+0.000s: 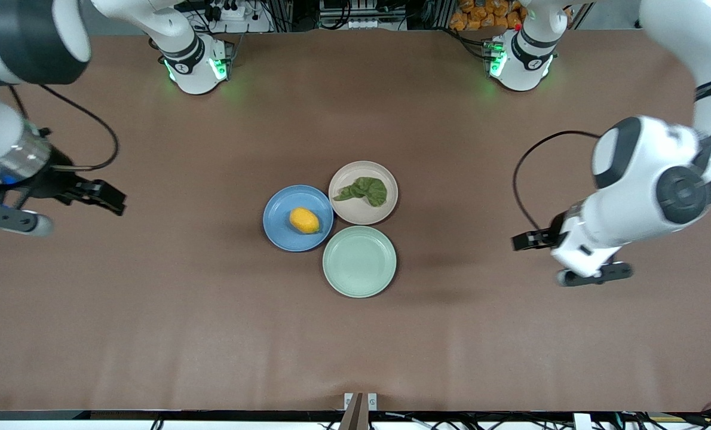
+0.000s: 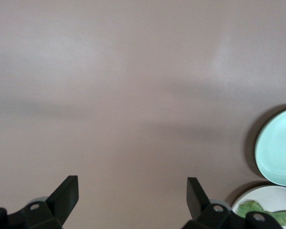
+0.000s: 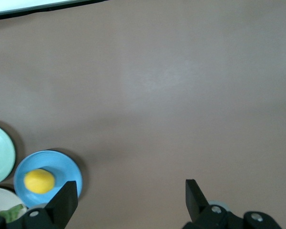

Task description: Place lemon and lettuce in plates

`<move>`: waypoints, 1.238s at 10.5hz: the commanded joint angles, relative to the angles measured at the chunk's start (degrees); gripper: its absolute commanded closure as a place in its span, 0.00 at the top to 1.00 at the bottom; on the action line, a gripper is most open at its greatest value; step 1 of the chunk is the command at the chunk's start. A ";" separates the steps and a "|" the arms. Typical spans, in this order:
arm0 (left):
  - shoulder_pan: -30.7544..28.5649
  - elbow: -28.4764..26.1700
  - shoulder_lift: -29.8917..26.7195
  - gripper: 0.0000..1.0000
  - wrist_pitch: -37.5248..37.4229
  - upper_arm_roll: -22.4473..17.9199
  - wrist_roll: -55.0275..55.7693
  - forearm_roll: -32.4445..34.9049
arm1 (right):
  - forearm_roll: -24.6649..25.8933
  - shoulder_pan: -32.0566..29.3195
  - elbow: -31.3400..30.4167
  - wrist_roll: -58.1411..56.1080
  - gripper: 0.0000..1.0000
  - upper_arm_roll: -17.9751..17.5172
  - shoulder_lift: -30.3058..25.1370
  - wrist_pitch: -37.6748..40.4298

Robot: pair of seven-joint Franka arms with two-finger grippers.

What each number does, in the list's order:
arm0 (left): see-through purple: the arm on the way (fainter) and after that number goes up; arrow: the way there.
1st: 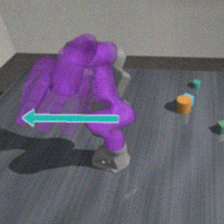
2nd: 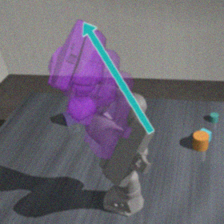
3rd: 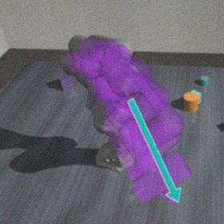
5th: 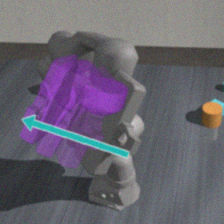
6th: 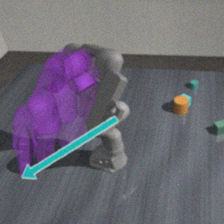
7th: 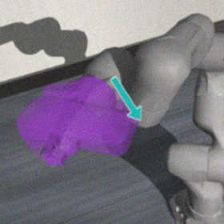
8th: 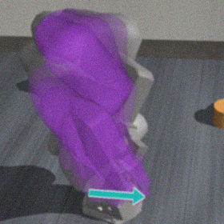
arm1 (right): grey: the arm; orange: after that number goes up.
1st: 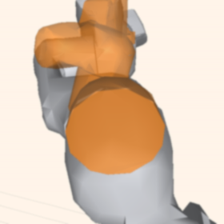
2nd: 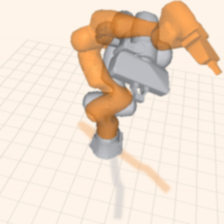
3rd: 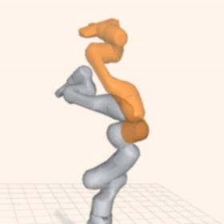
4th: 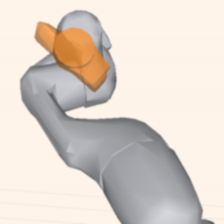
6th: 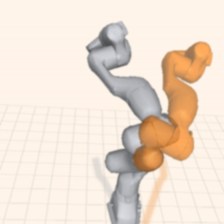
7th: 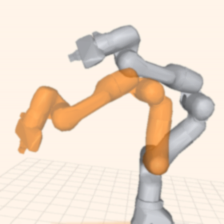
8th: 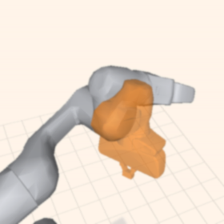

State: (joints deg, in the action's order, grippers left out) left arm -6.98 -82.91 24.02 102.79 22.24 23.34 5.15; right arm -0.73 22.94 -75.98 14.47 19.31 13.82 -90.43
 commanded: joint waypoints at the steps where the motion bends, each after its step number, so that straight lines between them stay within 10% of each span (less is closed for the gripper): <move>1: 0.48 0.90 -7.21 1.00 -4.43 -5.26 -7.39 -0.57 | 0.65 0.18 -1.10 -5.05 1.00 2.48 -1.43 0.34; 6: 0.83 0.91 -16.45 1.00 -8.82 -11.33 -8.49 -2.07 | -0.41 -2.98 -2.76 -8.22 1.00 1.70 -4.14 1.13; 13: 3.55 0.82 -17.43 1.00 -15.52 -15.47 -8.84 -3.13 | -0.50 -24.57 -5.23 -9.64 1.00 -19.10 -10.13 0.69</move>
State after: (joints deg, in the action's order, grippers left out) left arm -3.91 -81.14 7.89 87.90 8.35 15.68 2.98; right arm -0.91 3.91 -79.28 5.23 5.98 6.02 -89.19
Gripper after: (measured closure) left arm 0.000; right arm 0.000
